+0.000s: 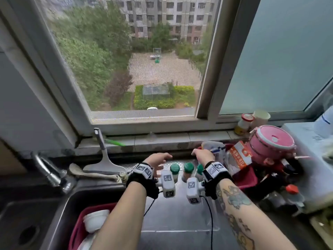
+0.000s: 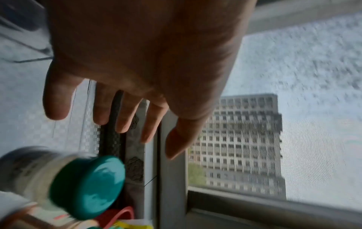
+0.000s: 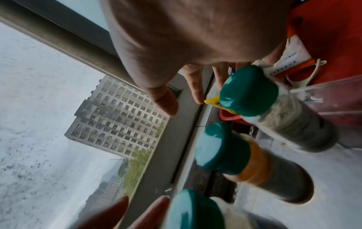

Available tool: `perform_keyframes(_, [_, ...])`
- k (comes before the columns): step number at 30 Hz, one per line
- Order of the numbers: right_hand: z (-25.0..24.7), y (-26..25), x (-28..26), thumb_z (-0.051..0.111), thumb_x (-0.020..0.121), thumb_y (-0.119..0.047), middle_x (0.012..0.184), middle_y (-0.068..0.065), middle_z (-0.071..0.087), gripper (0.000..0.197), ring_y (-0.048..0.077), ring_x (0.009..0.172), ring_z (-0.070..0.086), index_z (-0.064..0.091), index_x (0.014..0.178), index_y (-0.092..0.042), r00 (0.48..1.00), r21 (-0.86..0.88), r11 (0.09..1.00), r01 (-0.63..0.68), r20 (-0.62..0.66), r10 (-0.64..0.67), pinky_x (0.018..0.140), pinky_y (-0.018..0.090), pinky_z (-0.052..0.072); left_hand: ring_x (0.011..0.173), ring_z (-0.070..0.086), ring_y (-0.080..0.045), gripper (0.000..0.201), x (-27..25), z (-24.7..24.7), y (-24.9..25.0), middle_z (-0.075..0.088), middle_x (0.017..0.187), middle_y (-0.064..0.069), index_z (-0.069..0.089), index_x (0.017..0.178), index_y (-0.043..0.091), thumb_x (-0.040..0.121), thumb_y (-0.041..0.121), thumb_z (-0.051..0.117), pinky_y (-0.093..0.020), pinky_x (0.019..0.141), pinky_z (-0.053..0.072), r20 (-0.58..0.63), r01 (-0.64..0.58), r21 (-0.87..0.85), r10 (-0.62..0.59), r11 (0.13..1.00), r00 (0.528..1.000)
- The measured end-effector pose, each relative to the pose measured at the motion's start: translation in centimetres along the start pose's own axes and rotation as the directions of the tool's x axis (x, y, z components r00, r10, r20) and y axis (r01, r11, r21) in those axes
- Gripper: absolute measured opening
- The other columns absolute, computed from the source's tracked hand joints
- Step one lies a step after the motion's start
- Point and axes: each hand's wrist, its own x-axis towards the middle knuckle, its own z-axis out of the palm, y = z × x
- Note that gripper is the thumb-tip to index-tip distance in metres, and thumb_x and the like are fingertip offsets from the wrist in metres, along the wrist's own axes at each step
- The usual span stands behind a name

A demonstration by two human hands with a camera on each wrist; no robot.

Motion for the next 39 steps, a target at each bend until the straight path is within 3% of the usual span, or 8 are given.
perform_keyframes(2, [0.5,0.6,0.6,0.059,0.050,-0.033,0.127,0.016,0.061,0.045,0.037,0.122,0.050,0.068,0.091,-0.018,1.000,-0.055,0.998,0.023,0.008,-0.022,0.108,0.046,0.038,0.104,0.041,-0.020,0.016,0.1,0.7,0.1,0.050,0.101,-0.001,0.061,0.092,0.024,0.078,0.016,0.064,-0.031,0.078,0.037,0.014,-0.089,0.189,0.088,0.978,0.996])
perform_keyframes(6, [1.0,1.6,-2.4,0.066,0.053,-0.023,0.135,0.014,0.044,0.079,0.039,0.126,0.041,0.053,0.129,-0.037,0.988,-0.227,0.965,0.129,0.110,-0.107,0.108,0.043,0.039,0.098,0.050,-0.017,0.071,-0.7,2.9,-0.1,0.056,0.128,-0.008,0.042,0.138,0.020,0.074,0.006,0.069,-0.022,0.060,0.040,0.049,-0.159,0.448,0.153,0.880,0.987])
perform_keyframes(9, [1.6,2.1,-2.9,0.077,0.061,-0.025,0.125,0.013,0.051,0.066,0.037,0.116,0.049,0.057,0.123,-0.034,0.964,-0.399,0.878,0.263,0.151,-0.220,0.101,0.042,0.044,0.067,0.055,-0.020,0.065,-0.5,4.7,-0.6,0.062,0.092,-0.009,0.050,0.130,0.015,0.070,0.000,0.071,-0.020,0.047,0.044,0.058,-0.174,0.505,0.168,0.845,0.984])
perform_keyframes(13, [2.0,3.0,-3.5,0.073,0.072,-0.025,0.113,0.011,0.064,0.039,0.032,0.106,0.060,0.059,0.108,-0.023,0.923,-0.389,0.837,0.385,0.188,-0.336,0.084,0.034,0.049,0.057,0.055,-0.021,0.042,-1.0,6.0,-1.0,0.061,0.080,-0.009,0.062,0.103,0.013,0.064,0.002,0.072,-0.032,0.051,0.051,-0.042,-0.186,0.547,0.249,0.816,0.968])
perform_keyframes(16, [1.3,4.3,-4.2,0.074,0.073,-0.023,0.113,0.014,0.063,0.042,0.031,0.104,0.061,0.055,0.111,-0.020,0.905,-0.304,0.853,0.423,0.185,-0.383,0.081,0.032,0.047,0.062,0.062,-0.025,0.032,-2.2,6.8,-0.6,0.064,0.080,-0.011,0.062,0.089,0.015,0.061,0.007,0.075,-0.042,0.063,0.060,0.004,-0.235,0.536,0.276,0.811,0.961])
perform_keyframes(27, [-10.3,13.6,-7.4,0.067,0.075,-0.012,0.106,0.016,0.063,0.036,0.031,0.100,0.060,0.058,0.110,-0.015,0.952,-0.203,0.932,0.299,-0.007,-0.307,0.081,0.030,0.043,0.091,0.067,-0.027,0.045,-4.8,19.1,1.3,0.067,0.110,-0.013,0.061,0.114,0.011,0.070,0.018,0.069,-0.033,0.071,0.057,0.231,-0.479,0.525,0.424,0.703,0.876])
perform_keyframes(33, [-7.0,23.6,-5.1,0.057,0.080,-0.007,0.117,0.017,0.060,0.043,0.032,0.112,0.060,0.058,0.121,-0.020,0.993,-0.236,0.966,0.102,0.077,-0.086,0.090,0.027,0.043,0.111,0.062,-0.033,0.045,-0.1,28.5,-6.5,0.066,0.117,-0.014,0.058,0.112,0.010,0.072,0.027,0.065,-0.038,0.092,0.051,0.244,-0.308,0.635,0.194,0.709,0.950])
perform_keyframes(39, [-2.8,29.4,-4.0,0.056,0.085,-0.006,0.128,0.015,0.053,0.053,0.030,0.124,0.051,0.050,0.136,-0.019,0.991,-0.211,0.977,0.029,0.131,-0.001,0.104,0.027,0.035,0.120,0.056,-0.031,0.046,3.7,31.2,-13.3,0.062,0.126,-0.015,0.054,0.117,0.007,0.077,0.029,0.062,-0.031,0.095,0.043,0.168,-0.163,0.667,0.066,0.727,0.984])
